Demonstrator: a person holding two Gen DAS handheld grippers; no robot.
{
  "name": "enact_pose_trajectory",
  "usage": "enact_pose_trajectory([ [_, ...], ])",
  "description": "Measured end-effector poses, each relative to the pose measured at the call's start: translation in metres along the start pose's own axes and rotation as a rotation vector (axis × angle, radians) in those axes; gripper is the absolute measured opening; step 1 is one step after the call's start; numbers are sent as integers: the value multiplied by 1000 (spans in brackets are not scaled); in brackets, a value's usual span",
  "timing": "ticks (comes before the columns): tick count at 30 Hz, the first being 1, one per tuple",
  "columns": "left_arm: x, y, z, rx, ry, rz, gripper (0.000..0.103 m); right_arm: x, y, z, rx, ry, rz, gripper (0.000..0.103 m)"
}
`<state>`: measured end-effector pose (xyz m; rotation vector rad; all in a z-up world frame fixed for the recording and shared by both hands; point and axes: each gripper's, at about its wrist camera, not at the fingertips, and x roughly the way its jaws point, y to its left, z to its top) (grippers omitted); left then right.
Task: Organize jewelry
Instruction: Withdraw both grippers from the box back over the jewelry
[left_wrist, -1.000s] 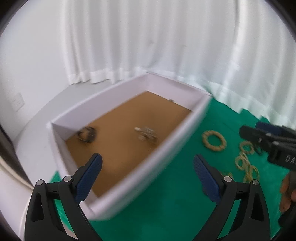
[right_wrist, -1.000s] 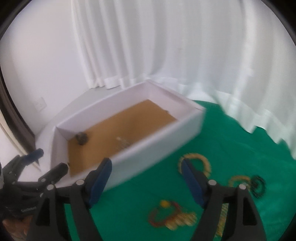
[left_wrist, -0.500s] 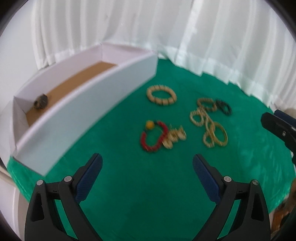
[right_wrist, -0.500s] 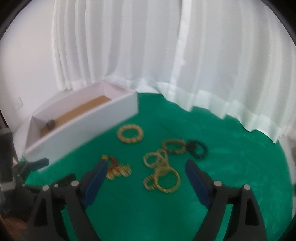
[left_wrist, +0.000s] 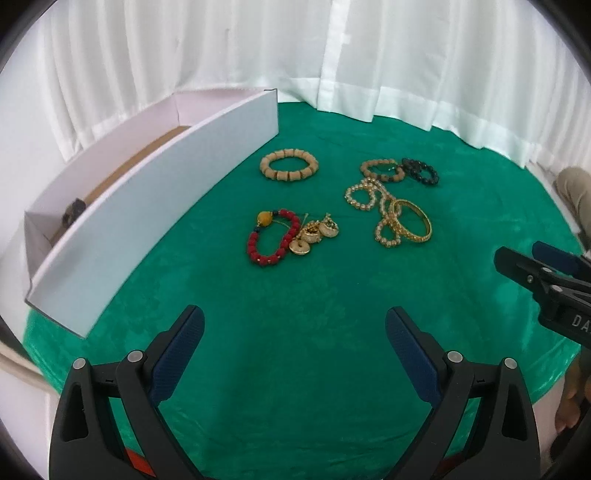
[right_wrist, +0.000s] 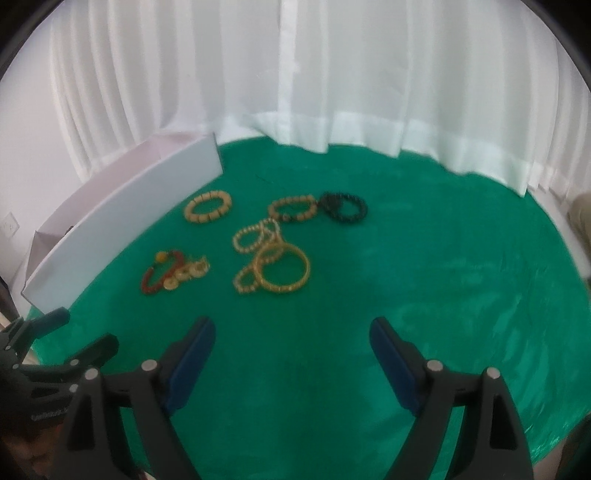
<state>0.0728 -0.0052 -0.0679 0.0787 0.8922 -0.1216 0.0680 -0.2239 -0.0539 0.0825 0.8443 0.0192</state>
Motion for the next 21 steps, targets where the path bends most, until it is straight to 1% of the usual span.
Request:
enact_pose_trajectory([
  [3, -1, -3, -1, 16, -6, 15, 99, 1, 3, -3, -7, 4, -15, 87],
  [9, 2, -2, -2, 9, 13, 14, 99, 4, 7, -4, -6, 22, 1, 87],
  [13, 9, -2, 3, 3, 64, -1, 99, 7, 6, 1, -19, 50, 30, 87],
  [16, 10, 10, 18, -38, 91, -38, 99, 5, -10, 15, 17, 51, 69, 87],
  [19, 13, 33, 36, -114, 114, -80, 99, 3, -36, 37, 75, 51, 88, 87],
  [21, 17, 44, 45, -147, 130, -85, 99, 4, -51, 52, 101, 75, 109, 87],
])
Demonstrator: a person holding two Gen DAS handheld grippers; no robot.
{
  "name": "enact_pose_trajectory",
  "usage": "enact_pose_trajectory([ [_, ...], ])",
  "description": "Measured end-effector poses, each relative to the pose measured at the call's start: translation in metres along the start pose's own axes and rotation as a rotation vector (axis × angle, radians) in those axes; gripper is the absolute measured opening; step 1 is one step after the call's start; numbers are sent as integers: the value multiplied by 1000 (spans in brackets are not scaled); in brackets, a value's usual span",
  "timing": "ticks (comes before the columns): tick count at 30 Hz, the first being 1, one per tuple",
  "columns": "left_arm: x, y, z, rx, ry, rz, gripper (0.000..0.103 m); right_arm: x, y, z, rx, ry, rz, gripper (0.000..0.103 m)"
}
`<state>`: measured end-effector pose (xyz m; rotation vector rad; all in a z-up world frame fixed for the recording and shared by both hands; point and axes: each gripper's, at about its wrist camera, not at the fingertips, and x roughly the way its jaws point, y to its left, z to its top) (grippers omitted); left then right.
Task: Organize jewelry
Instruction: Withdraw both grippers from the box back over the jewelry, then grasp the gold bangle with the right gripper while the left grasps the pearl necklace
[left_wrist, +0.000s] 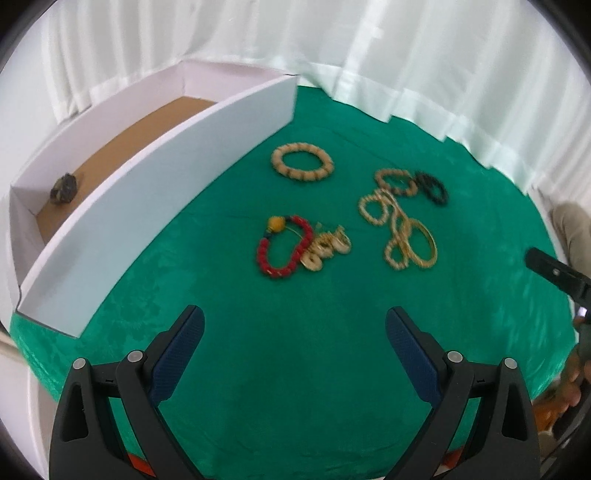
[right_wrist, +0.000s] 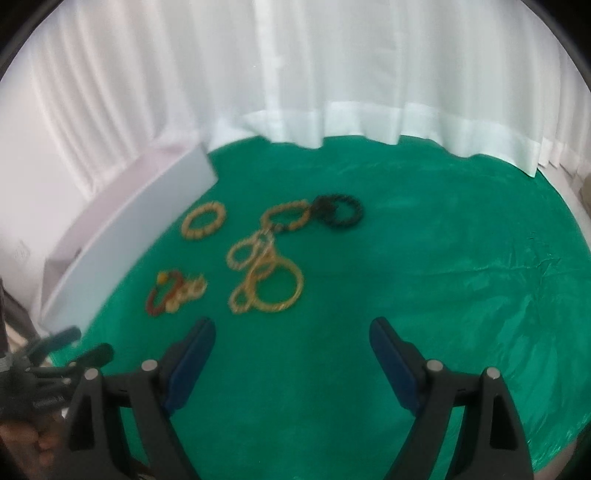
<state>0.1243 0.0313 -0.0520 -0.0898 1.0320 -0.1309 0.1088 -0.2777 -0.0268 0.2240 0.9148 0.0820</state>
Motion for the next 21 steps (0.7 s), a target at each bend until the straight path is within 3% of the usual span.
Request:
enact_pose_trajectory([
  [6, 14, 24, 19, -78, 58, -62, 99, -2, -18, 24, 36, 82, 45, 87],
  [11, 19, 30, 23, -40, 58, 19, 99, -2, -14, 21, -4, 116, 76, 87],
  [15, 22, 33, 26, -19, 91, 20, 99, 14, -13, 11, 64, 178, 173, 87],
  [19, 29, 33, 37, -1, 103, 71, 98, 31, -8, 8, 81, 202, 175, 87],
  [21, 33, 27, 40, 34, 104, 56, 98, 42, -5, 6, 96, 224, 181, 84],
])
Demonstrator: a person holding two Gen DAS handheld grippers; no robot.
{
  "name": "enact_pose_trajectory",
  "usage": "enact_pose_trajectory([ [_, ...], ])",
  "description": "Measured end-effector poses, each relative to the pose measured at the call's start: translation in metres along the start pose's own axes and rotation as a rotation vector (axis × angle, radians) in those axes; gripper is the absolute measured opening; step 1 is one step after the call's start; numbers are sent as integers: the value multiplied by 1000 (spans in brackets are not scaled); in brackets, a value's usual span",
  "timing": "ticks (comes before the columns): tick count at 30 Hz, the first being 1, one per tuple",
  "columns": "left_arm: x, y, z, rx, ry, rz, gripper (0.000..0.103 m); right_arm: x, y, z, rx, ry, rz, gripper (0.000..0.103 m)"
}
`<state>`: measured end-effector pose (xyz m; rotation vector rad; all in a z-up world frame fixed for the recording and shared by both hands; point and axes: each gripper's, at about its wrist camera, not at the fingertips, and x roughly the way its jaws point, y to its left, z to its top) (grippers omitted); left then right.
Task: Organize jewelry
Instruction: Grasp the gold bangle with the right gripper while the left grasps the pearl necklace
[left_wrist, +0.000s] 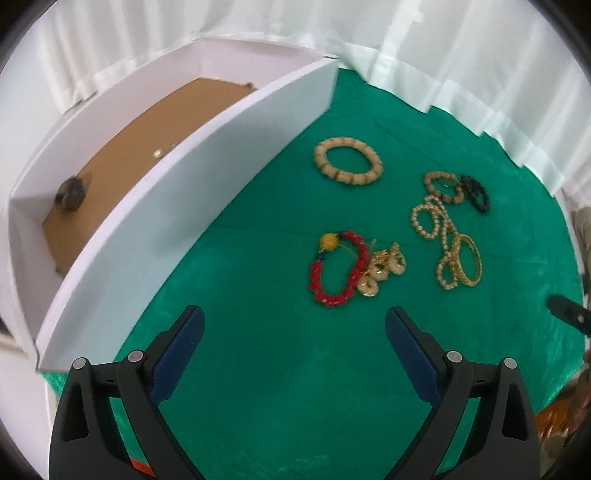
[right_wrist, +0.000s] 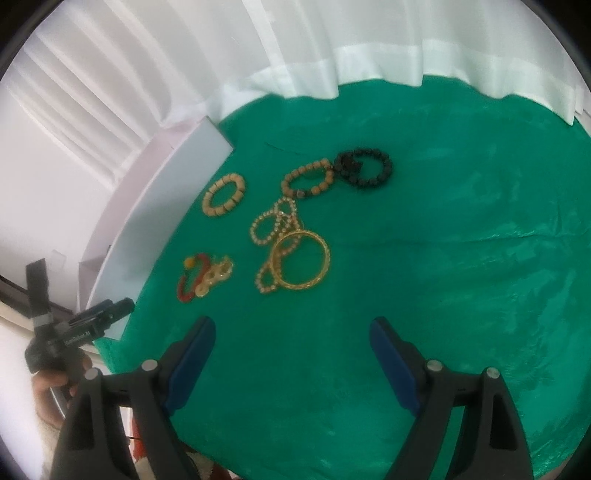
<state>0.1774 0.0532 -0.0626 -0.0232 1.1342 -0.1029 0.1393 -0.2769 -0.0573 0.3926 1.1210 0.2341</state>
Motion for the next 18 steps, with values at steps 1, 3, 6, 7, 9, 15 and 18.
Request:
enact_pose_trajectory([
  [1, 2, -3, 2, 19, 1, -6, 98, 5, 1, 0, 3, 8, 5, 82],
  [3, 8, -8, 7, 37, 3, -7, 98, 17, 3, 3, 4, 32, 15, 67],
  [6, 17, -6, 14, 15, 19, -13, 98, 37, 9, 8, 10, 77, 22, 61],
  [7, 19, -5, 16, 8, 20, -17, 98, 42, 11, 10, 8, 84, 20, 58],
  [9, 23, -6, 17, 18, 21, -22, 98, 56, 17, 15, -2, 100, 3, 50],
  [15, 29, -5, 17, 59, 33, -7, 96, 103, 42, 31, -86, 141, -81, 43],
  [18, 29, 1, 14, 63, 36, -7, 96, 121, 45, 34, -113, 158, -121, 34],
])
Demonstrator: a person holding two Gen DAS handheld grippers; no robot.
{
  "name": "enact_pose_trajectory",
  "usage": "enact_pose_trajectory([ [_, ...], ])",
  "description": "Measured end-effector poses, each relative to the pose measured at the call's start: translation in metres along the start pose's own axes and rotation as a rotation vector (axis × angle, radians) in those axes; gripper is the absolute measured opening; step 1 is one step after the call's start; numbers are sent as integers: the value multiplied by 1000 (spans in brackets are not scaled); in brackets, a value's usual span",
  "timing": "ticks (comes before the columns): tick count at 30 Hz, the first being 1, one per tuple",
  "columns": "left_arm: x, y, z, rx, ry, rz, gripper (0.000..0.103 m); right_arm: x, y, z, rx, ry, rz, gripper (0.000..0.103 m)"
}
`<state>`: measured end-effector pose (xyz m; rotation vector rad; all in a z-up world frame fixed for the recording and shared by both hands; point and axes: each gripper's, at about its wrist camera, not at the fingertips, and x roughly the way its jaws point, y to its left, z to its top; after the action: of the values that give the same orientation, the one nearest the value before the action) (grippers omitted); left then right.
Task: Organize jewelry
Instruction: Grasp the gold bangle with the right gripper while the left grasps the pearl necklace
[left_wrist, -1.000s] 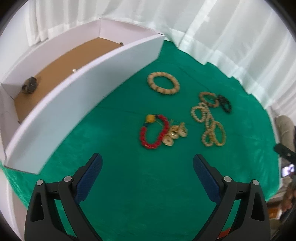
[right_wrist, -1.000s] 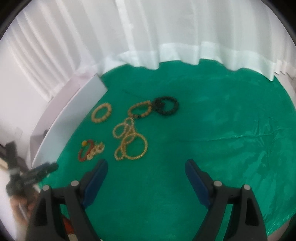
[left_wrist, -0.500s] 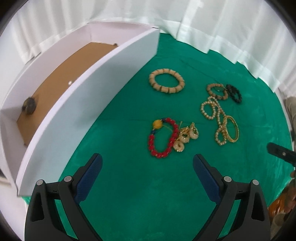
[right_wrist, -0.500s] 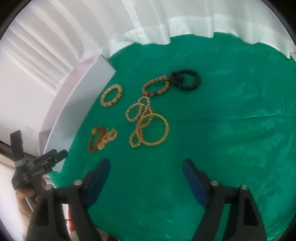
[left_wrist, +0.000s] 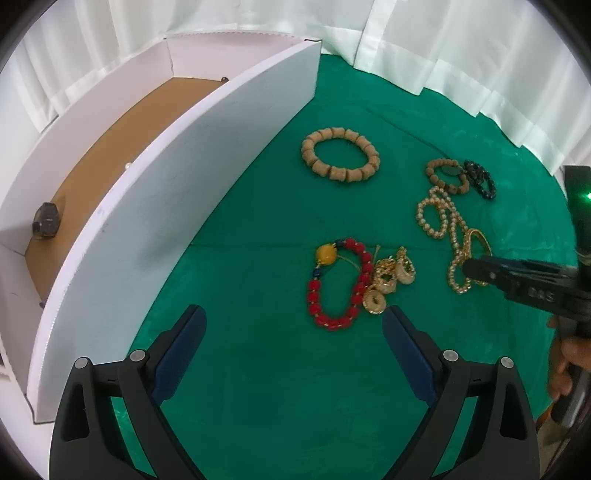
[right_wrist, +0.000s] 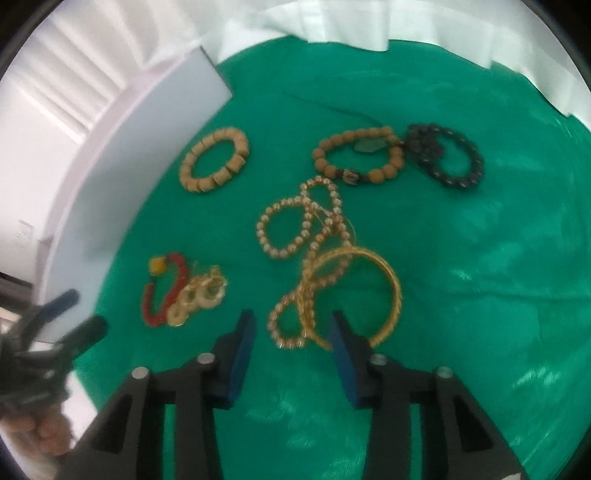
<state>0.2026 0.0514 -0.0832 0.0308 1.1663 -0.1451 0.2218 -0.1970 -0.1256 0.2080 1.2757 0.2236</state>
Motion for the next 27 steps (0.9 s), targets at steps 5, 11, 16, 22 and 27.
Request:
enact_pose_trajectory([
  [5, 3, -4, -4, 29, 6, -7, 96, 5, -7, 2, -1, 2, -6, 6],
  [11, 8, -33, 0, 113, -1, -18, 96, -28, -33, -2, 50, -69, 36, 6],
  [16, 18, -83, 14, 209, -14, -34, 96, -50, -64, -12, 93, -104, 33, 6],
  [22, 44, -141, 61, 228, -27, -52, 96, -61, -80, -29, 115, -117, 63, 6],
  [27, 70, -176, 88, 234, -18, -46, 97, -67, -80, -37, 111, -129, 89, 6],
])
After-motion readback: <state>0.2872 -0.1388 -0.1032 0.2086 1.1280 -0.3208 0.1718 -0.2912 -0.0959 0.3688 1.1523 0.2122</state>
